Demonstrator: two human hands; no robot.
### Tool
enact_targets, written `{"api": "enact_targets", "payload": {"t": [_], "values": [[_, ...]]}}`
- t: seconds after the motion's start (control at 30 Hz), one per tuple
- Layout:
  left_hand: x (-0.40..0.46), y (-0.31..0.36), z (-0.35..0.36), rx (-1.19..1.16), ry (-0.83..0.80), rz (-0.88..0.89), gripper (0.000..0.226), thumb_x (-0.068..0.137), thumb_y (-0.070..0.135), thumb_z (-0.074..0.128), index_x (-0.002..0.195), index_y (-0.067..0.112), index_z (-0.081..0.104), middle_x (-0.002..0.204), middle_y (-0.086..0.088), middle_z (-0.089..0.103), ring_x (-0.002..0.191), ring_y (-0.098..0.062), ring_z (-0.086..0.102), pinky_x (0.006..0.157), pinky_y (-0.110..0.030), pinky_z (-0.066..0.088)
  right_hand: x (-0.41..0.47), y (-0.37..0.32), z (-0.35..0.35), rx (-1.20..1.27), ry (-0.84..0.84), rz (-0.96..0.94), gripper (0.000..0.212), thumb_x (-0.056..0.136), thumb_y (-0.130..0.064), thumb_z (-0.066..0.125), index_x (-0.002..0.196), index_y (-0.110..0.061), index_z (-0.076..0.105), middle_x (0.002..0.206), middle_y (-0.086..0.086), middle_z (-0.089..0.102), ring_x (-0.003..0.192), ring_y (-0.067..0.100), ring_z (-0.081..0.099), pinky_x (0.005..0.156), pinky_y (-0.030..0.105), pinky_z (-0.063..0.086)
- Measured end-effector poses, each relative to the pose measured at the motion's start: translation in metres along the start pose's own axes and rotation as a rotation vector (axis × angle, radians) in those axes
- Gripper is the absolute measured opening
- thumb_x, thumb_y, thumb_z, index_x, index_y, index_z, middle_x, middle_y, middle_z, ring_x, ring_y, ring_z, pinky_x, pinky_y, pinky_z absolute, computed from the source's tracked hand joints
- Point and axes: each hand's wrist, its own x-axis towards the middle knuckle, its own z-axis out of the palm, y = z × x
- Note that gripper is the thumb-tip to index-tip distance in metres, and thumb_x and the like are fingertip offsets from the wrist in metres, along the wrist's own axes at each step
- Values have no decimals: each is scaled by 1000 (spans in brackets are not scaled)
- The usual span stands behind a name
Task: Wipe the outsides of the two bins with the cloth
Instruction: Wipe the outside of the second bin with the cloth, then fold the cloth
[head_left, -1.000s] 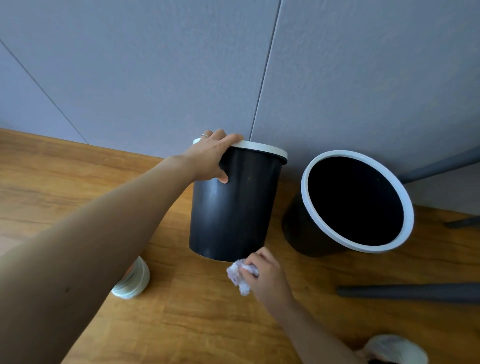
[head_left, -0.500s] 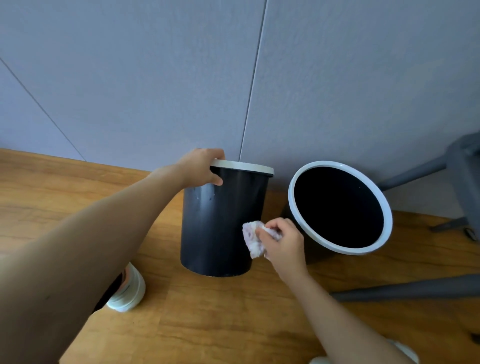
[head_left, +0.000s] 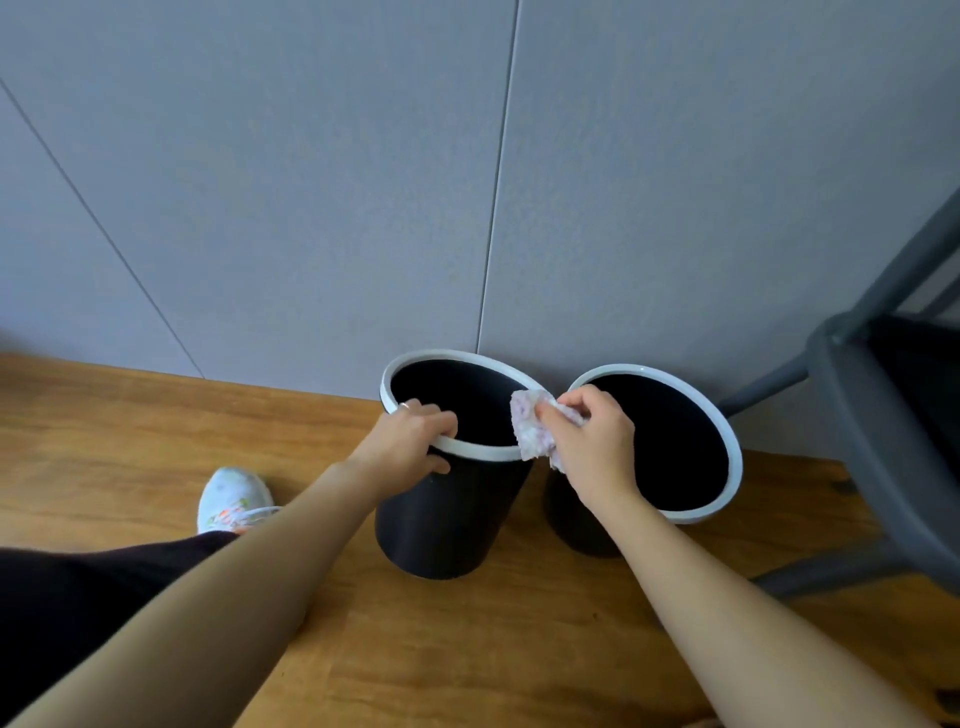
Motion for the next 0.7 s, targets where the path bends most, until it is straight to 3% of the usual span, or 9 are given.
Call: {"api": "enact_targets", "payload": {"t": [0.3,0.5,0.7], "values": [[-31,-2,34,61,44,-2,28,78,28,75,83,29,47,85,14,50,80,-10,42,71,-27,41,-7,-11,-2,-125,-54,51,19,85,-30,70,77,-16,58,82,3,60,73,18,60,62,32,54],[-42,-1,61,82,6,-67,29,81,29,70,76,28,42,81,13,46,77,-11,36,68,-28,30,-8,-3,-2,-185,-87,88,23,86,-33,70,78,-18,56,83,2,59,72,15,57,54,19,37],[-37,-4,67,112,-34,-109,32,80,28,71,75,30,40,81,14,45,81,-13,38,69,-29,29,-4,-1,-3,-198,-102,126,22,84,-33,72,79,-18,57,82,0,60,70,11,56,53,17,36]]}}
